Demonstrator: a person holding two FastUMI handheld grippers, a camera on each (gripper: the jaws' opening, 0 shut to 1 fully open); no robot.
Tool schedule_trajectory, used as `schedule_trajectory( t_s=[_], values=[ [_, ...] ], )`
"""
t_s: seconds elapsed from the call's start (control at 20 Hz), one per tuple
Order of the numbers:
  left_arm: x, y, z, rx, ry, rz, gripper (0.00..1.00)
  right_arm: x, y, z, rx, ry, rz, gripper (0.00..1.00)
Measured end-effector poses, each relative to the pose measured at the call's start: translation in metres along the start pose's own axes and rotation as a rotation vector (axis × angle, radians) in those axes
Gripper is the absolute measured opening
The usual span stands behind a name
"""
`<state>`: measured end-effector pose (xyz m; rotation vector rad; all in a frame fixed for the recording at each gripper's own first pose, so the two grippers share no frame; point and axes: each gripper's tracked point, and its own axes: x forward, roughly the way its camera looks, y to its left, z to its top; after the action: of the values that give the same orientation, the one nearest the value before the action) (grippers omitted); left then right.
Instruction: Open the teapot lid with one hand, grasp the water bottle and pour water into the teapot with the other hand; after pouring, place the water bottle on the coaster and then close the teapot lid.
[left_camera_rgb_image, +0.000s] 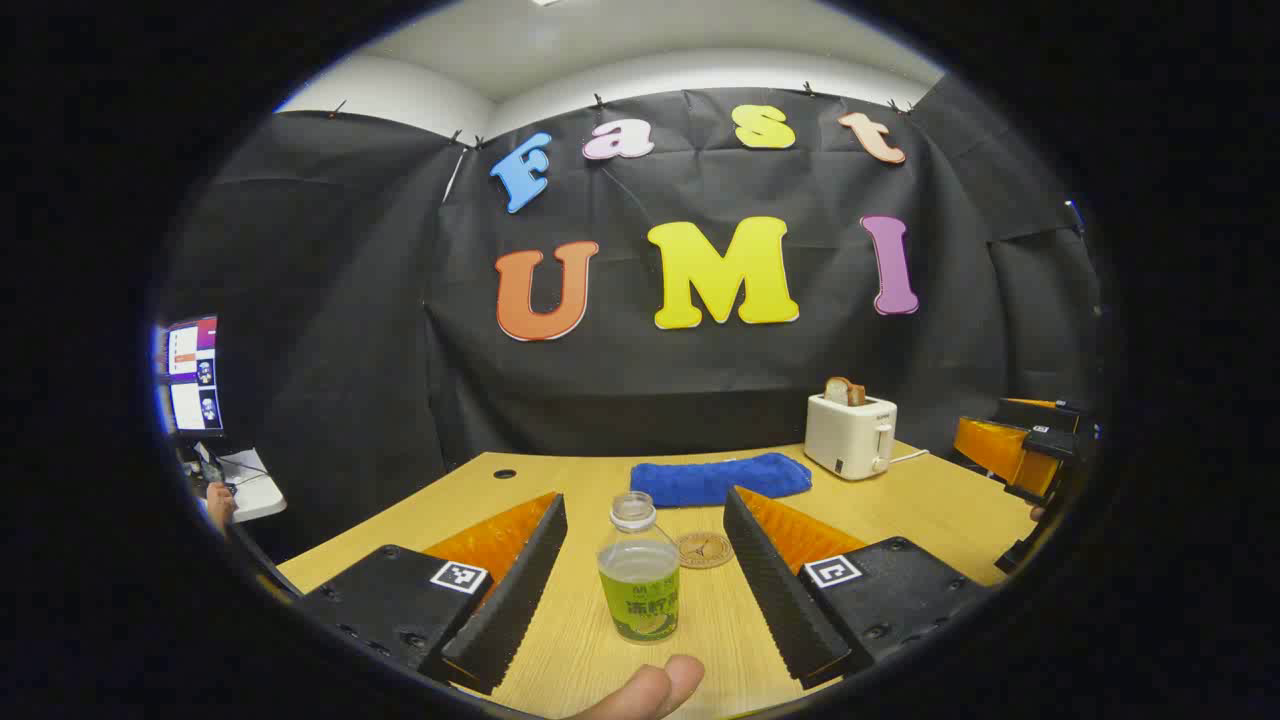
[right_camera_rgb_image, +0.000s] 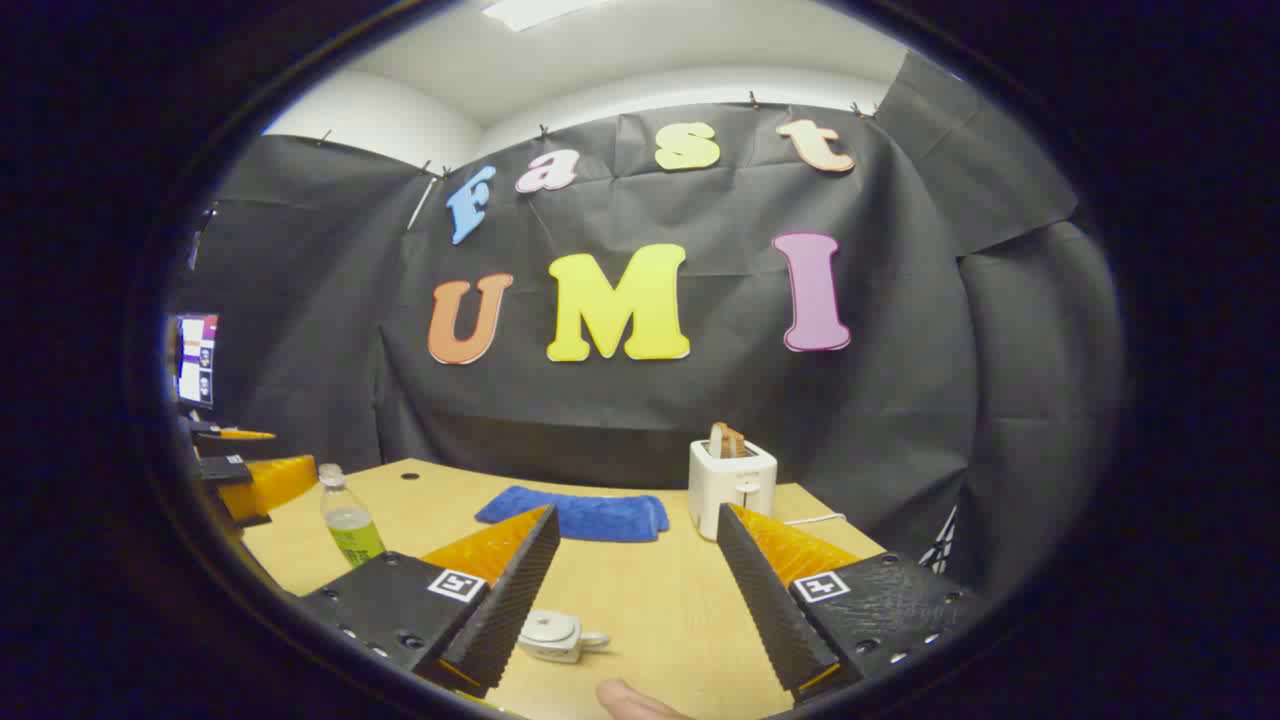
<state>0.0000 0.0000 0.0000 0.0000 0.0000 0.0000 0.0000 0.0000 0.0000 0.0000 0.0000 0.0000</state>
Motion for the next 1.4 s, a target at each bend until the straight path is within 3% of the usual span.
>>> schedule_trajectory(
  t_s=[0.35,0.7,0.9,1.15,1.4],
  values=[
    [0.007,0.022,-0.003,-0.049,0.003,0.041,0.99,0.003,-0.004,0.003,0.046,-0.006,-0.005,0.95],
    [0.007,0.014,-0.003,-0.022,-0.005,0.004,0.99,0.006,-0.002,0.007,0.004,-0.062,-0.027,0.95],
    [0.009,0.013,-0.007,-0.022,0.003,-0.002,0.99,0.017,0.016,0.006,0.031,-0.155,0.037,0.95],
    [0.007,0.011,-0.003,-0.029,-0.009,-0.016,0.99,0.045,0.039,-0.063,-0.117,0.021,0.061,0.96],
    [0.009,0.015,-0.003,-0.030,-0.010,-0.013,0.99,0.058,0.068,-0.120,-0.062,0.201,0.166,0.98]
  ],
)
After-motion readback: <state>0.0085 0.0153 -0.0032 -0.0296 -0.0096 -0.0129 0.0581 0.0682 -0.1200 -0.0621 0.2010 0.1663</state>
